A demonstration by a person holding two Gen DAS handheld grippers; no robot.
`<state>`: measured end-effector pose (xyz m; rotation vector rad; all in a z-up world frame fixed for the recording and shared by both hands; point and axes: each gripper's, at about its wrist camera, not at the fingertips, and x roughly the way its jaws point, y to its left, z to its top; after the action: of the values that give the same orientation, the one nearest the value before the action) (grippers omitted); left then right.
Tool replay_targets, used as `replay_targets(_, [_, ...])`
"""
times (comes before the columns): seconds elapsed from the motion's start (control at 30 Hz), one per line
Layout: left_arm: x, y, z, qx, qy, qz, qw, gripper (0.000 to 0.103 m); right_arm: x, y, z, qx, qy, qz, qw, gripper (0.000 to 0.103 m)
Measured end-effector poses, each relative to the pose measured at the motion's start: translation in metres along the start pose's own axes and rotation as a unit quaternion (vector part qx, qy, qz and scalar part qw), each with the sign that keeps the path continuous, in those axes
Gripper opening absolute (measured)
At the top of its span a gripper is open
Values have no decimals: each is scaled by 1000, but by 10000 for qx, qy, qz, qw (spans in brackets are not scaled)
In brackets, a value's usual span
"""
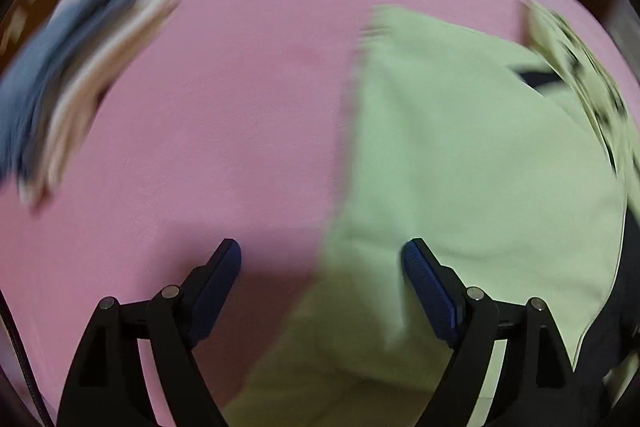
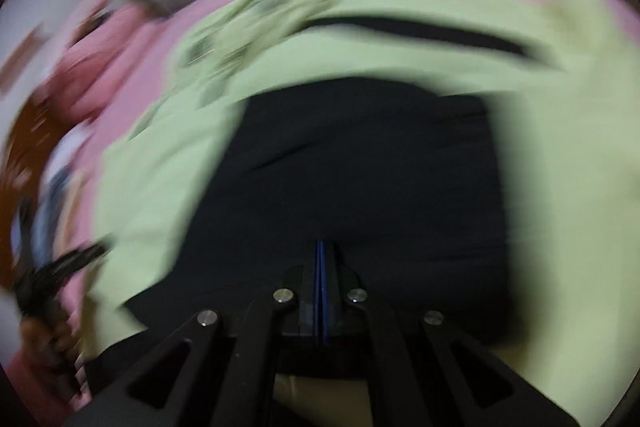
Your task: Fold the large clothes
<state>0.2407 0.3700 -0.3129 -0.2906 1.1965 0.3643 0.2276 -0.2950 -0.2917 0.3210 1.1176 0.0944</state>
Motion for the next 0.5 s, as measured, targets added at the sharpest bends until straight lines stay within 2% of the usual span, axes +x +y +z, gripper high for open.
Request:
replay_targets(0.03, [1, 12, -1, -288, 61, -153, 9995, 83, -7, -11, 1, 148, -89, -220, 9996, 0])
replay_targets(0.07, [1, 18, -2, -408, 50, -256, 9988, 83, -13, -23, 4, 324, -158, -179, 9992, 0])
replay_targets(0.13, [-5, 22, -4, -383, -36, -348, 9987, 81, -15, -33, 2, 475, -149, -153, 9986, 0])
replay_targets(0.17, [-8, 22, -4, -337, -79, -280, 9990, 75, -16, -30, 2, 390, -161, -287, 9987, 0])
replay_targets(0.2, [-12, 21, -5, -304, -97, -192, 9993, 69, -15, -22, 2, 244, -180, -499, 9983, 0])
replay_targets(0.23, [-17, 19, -2, -281, -104, -152, 9994, 67, -13, -8, 3, 120, -192, -716, 9972, 0])
replay_targets(0.33, [-39, 12, -7, -191, -243, 14, 9995, 66, -13, 25, -1, 104, -178, -1010, 9947, 6])
replay_targets(0.4, [-59, 7, -10, -76, -381, 145, 9991, 66, -16, 34, -3, 231, -119, -1005, 9946, 15])
replay_targets(0.5, [-93, 1, -18, 117, -553, 112, 9983, 66, -31, 47, -18, 366, -65, -825, 9959, 18])
